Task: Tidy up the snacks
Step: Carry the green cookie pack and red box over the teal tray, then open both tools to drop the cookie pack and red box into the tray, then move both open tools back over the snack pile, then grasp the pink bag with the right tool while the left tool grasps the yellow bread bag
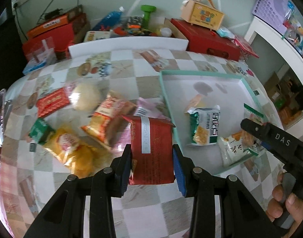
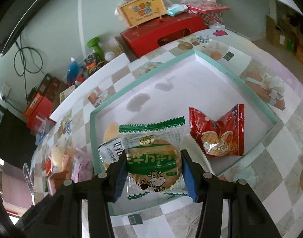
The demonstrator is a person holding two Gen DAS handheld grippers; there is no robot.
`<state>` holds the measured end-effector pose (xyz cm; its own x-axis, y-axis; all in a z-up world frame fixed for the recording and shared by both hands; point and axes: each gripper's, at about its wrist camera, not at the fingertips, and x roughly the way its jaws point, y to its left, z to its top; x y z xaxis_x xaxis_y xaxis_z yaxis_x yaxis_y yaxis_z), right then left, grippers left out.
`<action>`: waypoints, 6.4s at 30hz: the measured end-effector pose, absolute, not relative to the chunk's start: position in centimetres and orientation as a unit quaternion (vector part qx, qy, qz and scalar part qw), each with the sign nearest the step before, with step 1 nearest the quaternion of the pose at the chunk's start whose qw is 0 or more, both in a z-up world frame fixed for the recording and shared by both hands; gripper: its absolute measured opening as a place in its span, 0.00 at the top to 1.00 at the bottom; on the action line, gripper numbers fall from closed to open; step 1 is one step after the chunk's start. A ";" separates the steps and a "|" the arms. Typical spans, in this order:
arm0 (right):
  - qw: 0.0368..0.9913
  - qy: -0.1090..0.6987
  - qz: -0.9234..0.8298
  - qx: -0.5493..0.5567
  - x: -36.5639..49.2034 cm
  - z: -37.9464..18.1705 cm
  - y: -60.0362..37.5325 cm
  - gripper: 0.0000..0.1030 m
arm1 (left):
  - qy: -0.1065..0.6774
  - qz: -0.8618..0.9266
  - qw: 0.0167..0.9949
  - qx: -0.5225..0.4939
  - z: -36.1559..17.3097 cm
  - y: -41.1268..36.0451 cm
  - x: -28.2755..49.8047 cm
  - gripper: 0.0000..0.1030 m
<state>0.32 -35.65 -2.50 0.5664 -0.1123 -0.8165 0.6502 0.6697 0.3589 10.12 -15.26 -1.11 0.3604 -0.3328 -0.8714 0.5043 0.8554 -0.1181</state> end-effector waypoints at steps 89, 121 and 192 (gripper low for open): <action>0.857 0.414 -0.206 0.227 5.9 0.1 -33.0 0.00 | 0.452 -0.096 0.885 0.062 0.2 -5.7 15.9 0.05; 0.852 0.466 -0.068 0.228 11.2 -2.9 -20.9 0.00 | 0.519 -0.073 0.849 -0.068 -2.5 1.1 16.9 0.05; 0.844 0.531 -0.058 0.049 14.5 -8.3 -18.4 0.30 | 0.606 -0.042 0.794 0.011 -9.2 -2.6 20.2 0.05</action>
